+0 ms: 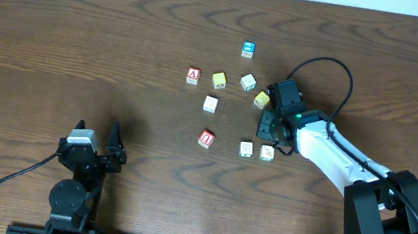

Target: Lift 5 blocks

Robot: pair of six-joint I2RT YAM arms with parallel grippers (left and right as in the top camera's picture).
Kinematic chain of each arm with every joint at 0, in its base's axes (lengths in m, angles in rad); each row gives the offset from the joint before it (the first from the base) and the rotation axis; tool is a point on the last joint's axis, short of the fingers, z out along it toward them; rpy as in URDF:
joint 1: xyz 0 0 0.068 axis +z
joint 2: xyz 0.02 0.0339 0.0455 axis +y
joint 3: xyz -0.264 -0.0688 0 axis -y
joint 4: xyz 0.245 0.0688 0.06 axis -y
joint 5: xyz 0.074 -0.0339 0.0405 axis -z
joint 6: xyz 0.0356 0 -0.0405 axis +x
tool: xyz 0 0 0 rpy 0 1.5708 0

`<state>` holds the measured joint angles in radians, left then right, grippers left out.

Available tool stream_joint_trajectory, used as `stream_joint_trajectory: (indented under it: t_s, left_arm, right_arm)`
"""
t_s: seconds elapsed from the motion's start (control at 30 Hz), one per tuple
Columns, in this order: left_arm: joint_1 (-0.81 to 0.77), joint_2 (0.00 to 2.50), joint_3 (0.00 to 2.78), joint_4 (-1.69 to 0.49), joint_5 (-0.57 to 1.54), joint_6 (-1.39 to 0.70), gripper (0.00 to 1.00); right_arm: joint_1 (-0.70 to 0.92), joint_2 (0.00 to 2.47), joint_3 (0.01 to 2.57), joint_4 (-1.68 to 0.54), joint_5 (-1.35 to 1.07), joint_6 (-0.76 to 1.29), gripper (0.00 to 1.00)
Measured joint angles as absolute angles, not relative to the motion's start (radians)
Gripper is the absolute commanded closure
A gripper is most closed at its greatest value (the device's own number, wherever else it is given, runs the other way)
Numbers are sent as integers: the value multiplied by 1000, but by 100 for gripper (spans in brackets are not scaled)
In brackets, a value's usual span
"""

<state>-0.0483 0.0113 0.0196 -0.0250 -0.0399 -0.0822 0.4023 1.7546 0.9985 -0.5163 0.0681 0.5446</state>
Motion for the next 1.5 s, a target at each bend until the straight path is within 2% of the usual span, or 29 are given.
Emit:
stream_joint_trajectory:
  t_s: [0.3, 0.5, 0.93, 1.13, 1.5]
  left_arm:
    - [-48, 11, 20, -25, -40, -83, 27]
    - [-48, 11, 20, -25, -40, -82, 27]
    - [-48, 11, 20, -25, -40, -82, 27]
    - [-48, 11, 20, -25, -40, -82, 27]
    - [-48, 11, 20, -25, -40, -82, 27]
  right_arm:
    - [402, 1605, 1098, -751, 98, 458, 90]
    - [402, 1525, 1103, -868, 191, 443, 90]
    - [402, 1531, 849, -734, 218, 439, 91]
    - [402, 1531, 834, -722, 176, 439, 93]
    - [410, 1531, 833, -686, 108, 439, 92]
